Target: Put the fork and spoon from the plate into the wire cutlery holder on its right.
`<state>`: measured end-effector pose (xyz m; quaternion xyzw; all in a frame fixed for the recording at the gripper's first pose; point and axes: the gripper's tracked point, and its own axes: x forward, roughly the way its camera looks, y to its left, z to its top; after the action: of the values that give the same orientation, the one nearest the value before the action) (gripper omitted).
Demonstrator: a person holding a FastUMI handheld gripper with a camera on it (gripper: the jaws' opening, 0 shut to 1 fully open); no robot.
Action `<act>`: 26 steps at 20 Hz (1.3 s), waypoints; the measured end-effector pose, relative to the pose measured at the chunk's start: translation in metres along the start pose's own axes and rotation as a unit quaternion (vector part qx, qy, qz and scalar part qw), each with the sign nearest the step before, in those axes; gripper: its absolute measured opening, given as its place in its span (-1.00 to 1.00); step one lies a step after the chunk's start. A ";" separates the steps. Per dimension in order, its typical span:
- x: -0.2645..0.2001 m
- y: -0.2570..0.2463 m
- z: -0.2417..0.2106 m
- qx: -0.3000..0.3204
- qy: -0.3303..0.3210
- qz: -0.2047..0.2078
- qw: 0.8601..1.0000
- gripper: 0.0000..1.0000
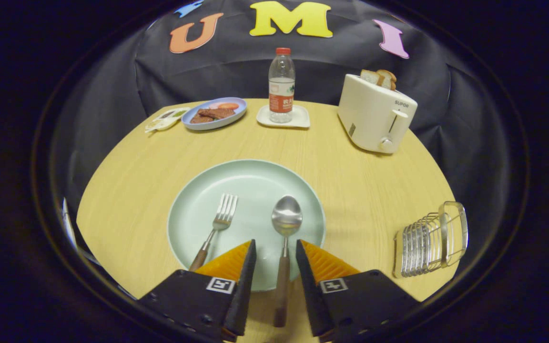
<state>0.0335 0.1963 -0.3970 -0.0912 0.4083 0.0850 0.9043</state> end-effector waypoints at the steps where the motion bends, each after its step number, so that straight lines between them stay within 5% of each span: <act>1: 0.005 0.001 -0.005 0.003 0.010 -0.002 1.000 -0.16; 3: 0.000 -0.002 -0.008 0.008 0.025 -0.017 1.000 -0.17; 5: 0.005 -0.001 -0.013 0.025 0.040 -0.014 0.999 -0.73; 8: 0.003 -0.006 -0.007 0.036 0.056 -0.020 0.998 -0.96; 19: -0.065 -0.027 0.031 0.105 0.094 0.022 0.990 -0.98; 26: -0.141 -0.116 0.061 0.095 0.095 -0.001 0.991 -0.99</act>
<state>0.0118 0.0869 -0.2401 -0.0130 0.4989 0.0360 0.8658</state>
